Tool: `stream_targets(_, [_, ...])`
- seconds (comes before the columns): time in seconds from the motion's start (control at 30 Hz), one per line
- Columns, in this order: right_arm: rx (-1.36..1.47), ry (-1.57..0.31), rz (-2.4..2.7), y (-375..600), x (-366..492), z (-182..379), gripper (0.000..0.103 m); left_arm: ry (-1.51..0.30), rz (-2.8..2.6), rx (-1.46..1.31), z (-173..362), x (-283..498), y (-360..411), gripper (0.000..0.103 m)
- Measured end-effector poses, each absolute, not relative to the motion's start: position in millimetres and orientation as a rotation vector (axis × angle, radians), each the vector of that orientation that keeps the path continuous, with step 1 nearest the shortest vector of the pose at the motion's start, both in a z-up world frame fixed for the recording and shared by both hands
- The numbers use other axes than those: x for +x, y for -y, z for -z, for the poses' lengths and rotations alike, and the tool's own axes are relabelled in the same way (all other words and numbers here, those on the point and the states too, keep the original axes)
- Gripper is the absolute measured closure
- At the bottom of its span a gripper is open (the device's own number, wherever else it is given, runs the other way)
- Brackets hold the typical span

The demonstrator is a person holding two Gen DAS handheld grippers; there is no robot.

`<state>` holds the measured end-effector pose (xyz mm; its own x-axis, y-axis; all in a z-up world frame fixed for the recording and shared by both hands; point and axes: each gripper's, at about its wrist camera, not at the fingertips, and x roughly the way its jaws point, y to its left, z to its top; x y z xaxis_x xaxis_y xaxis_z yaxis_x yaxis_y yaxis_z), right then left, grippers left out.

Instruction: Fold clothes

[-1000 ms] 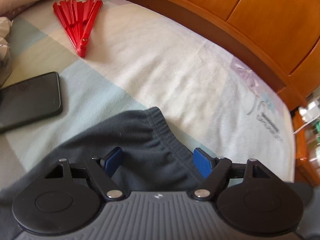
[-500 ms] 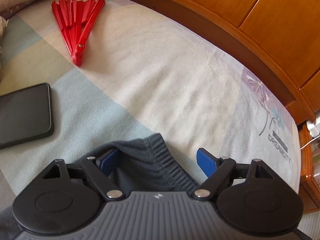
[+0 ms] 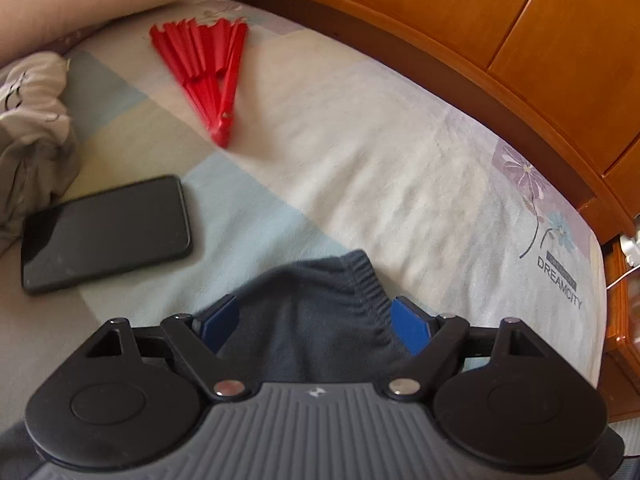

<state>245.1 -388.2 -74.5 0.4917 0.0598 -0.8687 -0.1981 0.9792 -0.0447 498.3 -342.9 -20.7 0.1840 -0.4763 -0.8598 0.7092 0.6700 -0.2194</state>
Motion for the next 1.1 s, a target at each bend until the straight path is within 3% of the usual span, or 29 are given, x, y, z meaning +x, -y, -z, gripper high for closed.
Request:
stream_targets(0.17, [-0.143, -1.058, -0.139, 387, 247, 74, 0.000, -1.156, 0.844, 0.254, 55, 491, 355, 0.021])
stream_targets(0.3, [-0.142, -1.018, -0.136, 387, 240, 76, 0.000, -1.073, 0.827, 0.275, 66, 495, 373, 0.018])
stream_targets(0.53, [-0.140, -1.038, -0.132, 386, 245, 75, 0.000, -1.047, 0.799, 0.279, 28, 500, 362, 0.020])
stream_targets(0.87, [-0.170, -1.137, -0.187, 386, 258, 71, 0.000, -0.958, 0.586, 0.277, -81, 450, 209, 0.019])
stream_targets(1.1, [-0.189, -1.178, -0.193, 384, 262, 70, 0.000, -0.980, 0.364, 0.115, -51, 351, 93, 0.018])
